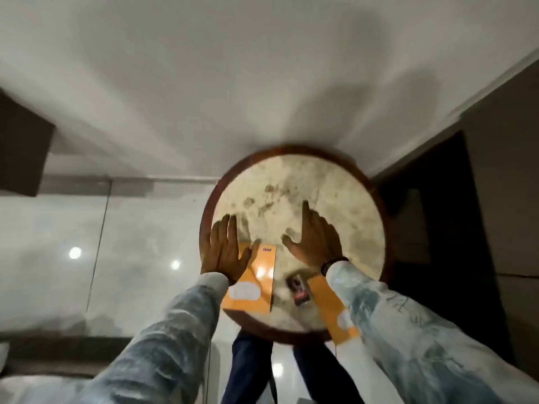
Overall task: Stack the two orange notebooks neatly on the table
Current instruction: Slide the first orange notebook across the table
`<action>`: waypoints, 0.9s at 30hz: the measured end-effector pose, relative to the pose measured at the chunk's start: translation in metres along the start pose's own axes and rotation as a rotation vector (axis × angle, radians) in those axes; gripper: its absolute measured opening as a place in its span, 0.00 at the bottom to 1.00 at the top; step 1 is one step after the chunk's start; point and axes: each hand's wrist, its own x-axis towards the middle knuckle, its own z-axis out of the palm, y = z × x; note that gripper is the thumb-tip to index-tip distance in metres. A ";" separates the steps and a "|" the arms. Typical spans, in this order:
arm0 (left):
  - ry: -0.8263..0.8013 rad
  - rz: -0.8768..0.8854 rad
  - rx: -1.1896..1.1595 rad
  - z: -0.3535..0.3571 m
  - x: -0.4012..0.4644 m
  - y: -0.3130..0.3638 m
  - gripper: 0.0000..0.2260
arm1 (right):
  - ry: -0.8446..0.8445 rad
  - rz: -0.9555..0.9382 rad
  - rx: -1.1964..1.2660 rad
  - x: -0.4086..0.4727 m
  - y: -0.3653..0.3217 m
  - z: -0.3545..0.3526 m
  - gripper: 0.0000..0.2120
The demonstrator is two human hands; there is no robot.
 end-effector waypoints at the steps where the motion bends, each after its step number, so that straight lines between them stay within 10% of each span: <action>1: -0.075 -0.048 0.005 0.019 -0.002 -0.004 0.39 | -0.095 0.055 0.070 0.001 -0.001 0.025 0.50; 6: -0.237 -0.252 -0.150 0.086 -0.009 -0.016 0.38 | -0.288 0.192 0.175 -0.001 -0.008 0.111 0.45; 12: -0.094 -0.492 -0.529 0.098 0.026 -0.024 0.30 | -0.074 0.320 0.362 0.016 -0.021 0.140 0.30; 19: -0.005 -0.456 -0.844 0.060 0.098 -0.005 0.18 | -0.025 0.575 0.918 0.090 -0.017 0.114 0.24; 27: 0.110 -0.326 -0.820 0.019 0.211 0.036 0.24 | 0.250 0.530 0.935 0.202 0.009 0.049 0.27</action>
